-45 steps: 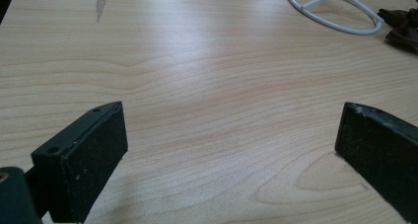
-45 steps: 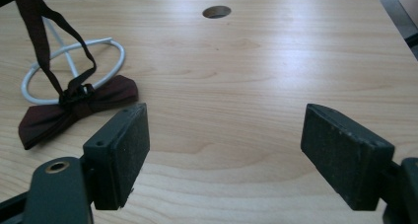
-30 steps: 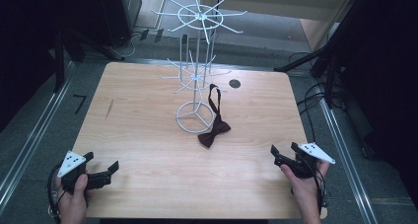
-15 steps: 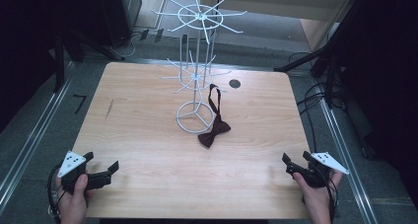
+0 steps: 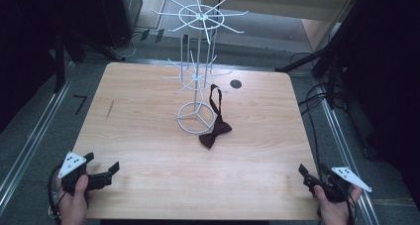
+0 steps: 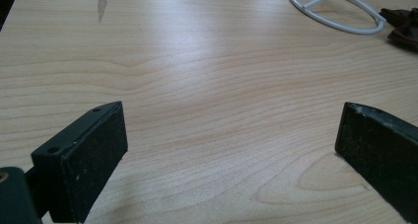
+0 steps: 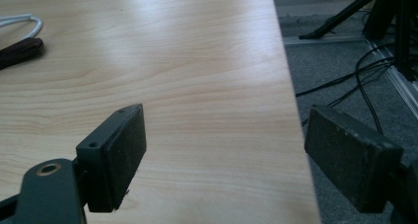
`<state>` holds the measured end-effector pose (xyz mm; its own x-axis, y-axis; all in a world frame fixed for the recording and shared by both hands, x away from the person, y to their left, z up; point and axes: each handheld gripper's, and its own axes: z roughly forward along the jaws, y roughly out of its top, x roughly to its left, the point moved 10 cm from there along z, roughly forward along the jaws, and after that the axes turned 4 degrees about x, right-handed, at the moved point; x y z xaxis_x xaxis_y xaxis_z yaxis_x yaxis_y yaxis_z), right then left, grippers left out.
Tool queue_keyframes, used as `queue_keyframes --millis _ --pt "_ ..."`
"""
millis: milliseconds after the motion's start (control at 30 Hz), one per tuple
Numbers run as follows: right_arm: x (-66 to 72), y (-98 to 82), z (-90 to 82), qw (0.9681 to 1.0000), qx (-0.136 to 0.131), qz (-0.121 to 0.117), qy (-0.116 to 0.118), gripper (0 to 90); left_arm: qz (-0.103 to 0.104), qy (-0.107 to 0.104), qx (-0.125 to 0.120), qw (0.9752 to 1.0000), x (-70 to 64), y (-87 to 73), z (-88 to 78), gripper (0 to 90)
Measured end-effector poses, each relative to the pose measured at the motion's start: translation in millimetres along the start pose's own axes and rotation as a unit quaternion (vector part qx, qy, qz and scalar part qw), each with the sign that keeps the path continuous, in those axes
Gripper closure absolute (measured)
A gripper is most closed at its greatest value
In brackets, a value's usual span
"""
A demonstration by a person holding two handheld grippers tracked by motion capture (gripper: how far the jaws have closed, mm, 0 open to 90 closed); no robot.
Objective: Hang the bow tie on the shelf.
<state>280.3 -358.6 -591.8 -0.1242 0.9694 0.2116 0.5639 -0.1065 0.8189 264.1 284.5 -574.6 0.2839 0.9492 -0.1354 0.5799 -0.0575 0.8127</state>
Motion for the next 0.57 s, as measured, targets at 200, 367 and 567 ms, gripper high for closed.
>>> queue_keyframes --millis 200,367,567 --pt "-13.5 -10.9 -7.5 0.9997 -0.003 0.025 -0.002 17.2 -0.004 -0.001 0.001 1.0000 1.2 -0.1 -0.3 0.1" --pt "-14.6 -11.0 -10.2 0.9993 -0.011 0.036 -0.003 17.2 -0.006 0.000 0.002 1.0000 2.0 0.1 0.3 0.1" --pt "-14.8 -11.6 -10.5 0.9989 -0.012 0.045 -0.005 22.5 -0.007 0.000 0.000 1.0000 2.3 0.4 0.1 0.1"
